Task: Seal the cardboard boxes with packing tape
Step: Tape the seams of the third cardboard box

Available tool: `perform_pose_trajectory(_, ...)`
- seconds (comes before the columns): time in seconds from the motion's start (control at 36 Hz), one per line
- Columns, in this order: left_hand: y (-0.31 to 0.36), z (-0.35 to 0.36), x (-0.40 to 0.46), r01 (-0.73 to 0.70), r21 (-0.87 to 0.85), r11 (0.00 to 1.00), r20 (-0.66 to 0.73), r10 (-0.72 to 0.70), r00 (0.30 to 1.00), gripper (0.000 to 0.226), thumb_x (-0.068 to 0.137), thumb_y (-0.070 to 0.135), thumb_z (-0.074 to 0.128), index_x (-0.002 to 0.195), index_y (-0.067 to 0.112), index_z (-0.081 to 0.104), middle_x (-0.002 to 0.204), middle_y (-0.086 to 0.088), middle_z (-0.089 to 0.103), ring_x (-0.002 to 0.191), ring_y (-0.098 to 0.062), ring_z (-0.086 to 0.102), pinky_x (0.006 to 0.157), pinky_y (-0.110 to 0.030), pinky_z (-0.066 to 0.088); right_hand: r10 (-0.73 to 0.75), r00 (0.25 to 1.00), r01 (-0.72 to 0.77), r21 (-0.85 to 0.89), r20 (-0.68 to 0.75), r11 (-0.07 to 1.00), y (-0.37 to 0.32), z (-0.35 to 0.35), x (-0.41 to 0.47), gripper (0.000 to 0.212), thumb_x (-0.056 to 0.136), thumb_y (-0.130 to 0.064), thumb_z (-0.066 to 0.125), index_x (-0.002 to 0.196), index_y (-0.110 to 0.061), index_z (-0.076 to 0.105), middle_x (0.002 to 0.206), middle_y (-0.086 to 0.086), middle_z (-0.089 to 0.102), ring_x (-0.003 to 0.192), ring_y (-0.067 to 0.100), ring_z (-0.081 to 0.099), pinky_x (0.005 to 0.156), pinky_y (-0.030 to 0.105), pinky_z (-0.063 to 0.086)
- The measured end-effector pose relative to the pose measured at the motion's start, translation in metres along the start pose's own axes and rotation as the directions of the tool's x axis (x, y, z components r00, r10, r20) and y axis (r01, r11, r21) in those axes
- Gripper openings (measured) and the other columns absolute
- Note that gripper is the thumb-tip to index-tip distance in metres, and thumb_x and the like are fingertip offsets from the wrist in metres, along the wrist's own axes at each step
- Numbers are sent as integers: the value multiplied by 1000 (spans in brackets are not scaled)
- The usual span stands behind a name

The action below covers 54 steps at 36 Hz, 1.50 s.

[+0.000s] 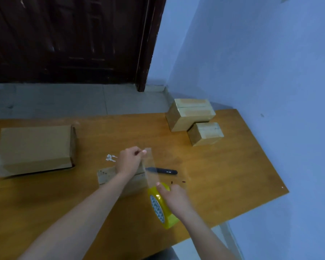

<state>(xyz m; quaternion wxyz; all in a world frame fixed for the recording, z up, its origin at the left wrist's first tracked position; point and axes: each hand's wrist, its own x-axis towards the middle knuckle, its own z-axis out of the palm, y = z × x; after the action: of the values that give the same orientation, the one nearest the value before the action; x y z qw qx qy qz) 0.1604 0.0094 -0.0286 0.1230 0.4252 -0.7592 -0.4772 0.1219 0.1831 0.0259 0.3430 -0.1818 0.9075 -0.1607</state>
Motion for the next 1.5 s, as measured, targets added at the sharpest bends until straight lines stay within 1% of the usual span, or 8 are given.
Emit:
perform_pose_trajectory(0.14,-8,6,-5,-176,197,965,-54,190,980,19,92,25,61,86,13,74,78,-8,70,73,-28,61,69,-36,44,11,1000,-10,-42,13,999,6,11,1,53,94,-57,40,59,-17,37,57,-2,39,51,14,39,45,27,24)
perform_pose_trajectory(0.5,-14,7,-2,-131,91,987,-96,140,985,14,91,8,60,87,3,72,77,-13,67,67,-21,54,59,-29,34,-3,1000,4,-71,19,997,-4,18,5,55,94,-57,38,59,-16,39,61,1,46,63,23,49,50,31,31)
perform_pose_trajectory(0.64,-12,6,-2,-110,111,988,-99,122,988,15,91,8,59,92,3,73,82,-13,69,71,-22,57,63,-32,41,-6,1000,8,-69,31,998,-5,20,5,52,96,-56,37,63,-16,42,62,-1,46,59,17,46,50,28,31)
perform_pose_trajectory(0.92,0,-5,17,163,56,985,51,-166,985,19,90,19,65,98,5,75,101,-9,71,84,-19,60,68,-22,42,7,1000,-6,-80,17,997,-2,33,4,50,96,-56,35,64,-18,41,62,-2,47,60,16,48,51,28,34)
perform_pose_trajectory(1.14,3,-12,38,433,231,871,257,-484,837,44,82,37,73,104,3,58,100,-8,53,94,-26,53,77,-31,41,-9,1000,9,-67,1,998,1,38,6,47,97,-55,35,75,-15,48,68,-2,51,61,15,49,47,24,31)
perform_pose_trajectory(1.31,7,-7,38,466,281,839,251,-533,808,27,87,30,66,95,7,55,100,-11,55,91,-28,53,82,-34,46,-6,1000,6,-49,3,999,1,38,7,46,98,-52,35,69,-17,43,64,-5,45,56,8,42,46,22,29)
perform_pose_trajectory(1.42,1,-3,36,412,366,834,223,-509,831,39,93,42,53,111,9,60,113,-11,60,102,-28,56,89,-34,48,-8,1000,9,-36,4,999,1,39,8,44,98,-52,35,78,-15,49,68,-4,48,65,15,49,48,24,31)
perform_pose_trajectory(1.5,-2,-1,40,382,373,846,220,-480,849,32,91,39,56,101,9,59,113,-12,63,93,-27,56,84,-33,48,-18,1000,18,-30,7,999,2,39,10,46,98,-52,36,68,-17,43,63,-5,45,57,12,44,46,24,28)
